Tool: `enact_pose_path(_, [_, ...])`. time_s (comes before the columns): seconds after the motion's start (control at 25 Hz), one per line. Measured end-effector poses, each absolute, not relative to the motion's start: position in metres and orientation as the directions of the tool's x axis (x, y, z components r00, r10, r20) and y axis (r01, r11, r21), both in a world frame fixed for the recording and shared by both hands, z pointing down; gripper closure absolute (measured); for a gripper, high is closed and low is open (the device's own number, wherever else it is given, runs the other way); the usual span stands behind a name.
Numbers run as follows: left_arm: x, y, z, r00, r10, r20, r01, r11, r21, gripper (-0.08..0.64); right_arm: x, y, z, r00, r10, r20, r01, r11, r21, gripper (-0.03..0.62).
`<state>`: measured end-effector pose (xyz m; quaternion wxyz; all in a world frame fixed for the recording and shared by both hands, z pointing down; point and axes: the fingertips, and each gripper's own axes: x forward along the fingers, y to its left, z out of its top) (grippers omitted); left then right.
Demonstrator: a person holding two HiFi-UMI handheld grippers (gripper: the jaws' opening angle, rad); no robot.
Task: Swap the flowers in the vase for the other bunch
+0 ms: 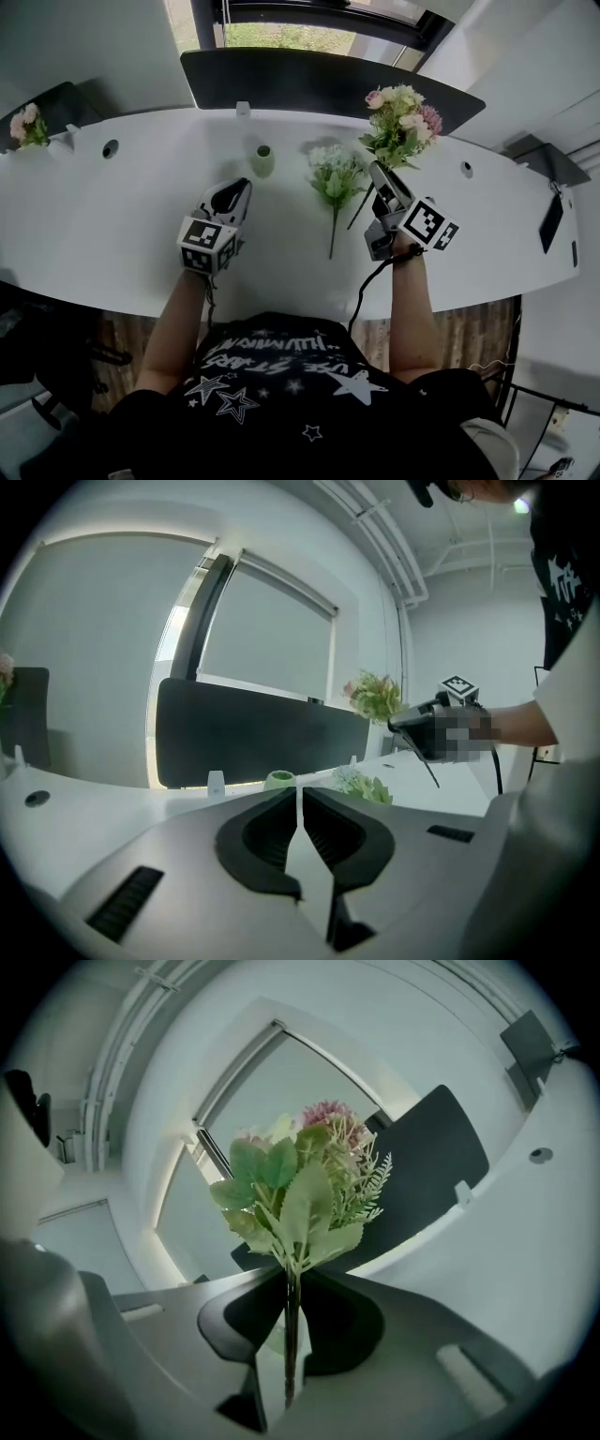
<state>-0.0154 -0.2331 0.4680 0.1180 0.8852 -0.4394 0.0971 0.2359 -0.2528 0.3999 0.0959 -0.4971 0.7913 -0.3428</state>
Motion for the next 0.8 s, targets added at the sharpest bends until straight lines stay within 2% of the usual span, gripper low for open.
enact_pose_path(0.16, [-0.016, -0.235, 0.474, 0.613, -0.734, 0.292, -0.785, -0.609, 0.114, 0.546, 0.189, -0.257, 0.374, -0.494, -0.866, 0.082, -0.69, 0.333, -0.643, 0.54])
enact_pose_path(0.28, [-0.009, -0.24, 0.48, 0.643, -0.7, 0.309, -0.756, -0.645, 0.11, 0.419, 0.154, -0.262, 0.361, -0.505, -0.863, 0.034, -0.699, 0.385, -0.602, 0.54])
enact_pose_path(0.44, [0.003, -0.249, 0.489, 0.67, -0.666, 0.329, -0.725, -0.683, 0.094, 0.388, 0.12, -0.271, 0.351, -0.545, -0.838, 0.02, -0.711, 0.45, -0.541, 0.54])
enact_pose_path(0.64, [0.009, -0.268, 0.503, 0.647, -0.679, 0.347, -0.742, -0.666, 0.079, 0.289, 0.109, -0.283, 0.355, -0.555, -0.832, 0.031, -0.707, 0.451, -0.545, 0.54])
enact_pose_path(0.8, [0.019, -0.278, 0.506, 0.658, -0.675, 0.334, -0.73, -0.681, 0.059, 0.272, 0.107, -0.296, 0.355, -0.551, -0.834, 0.014, -0.698, 0.452, -0.555, 0.54])
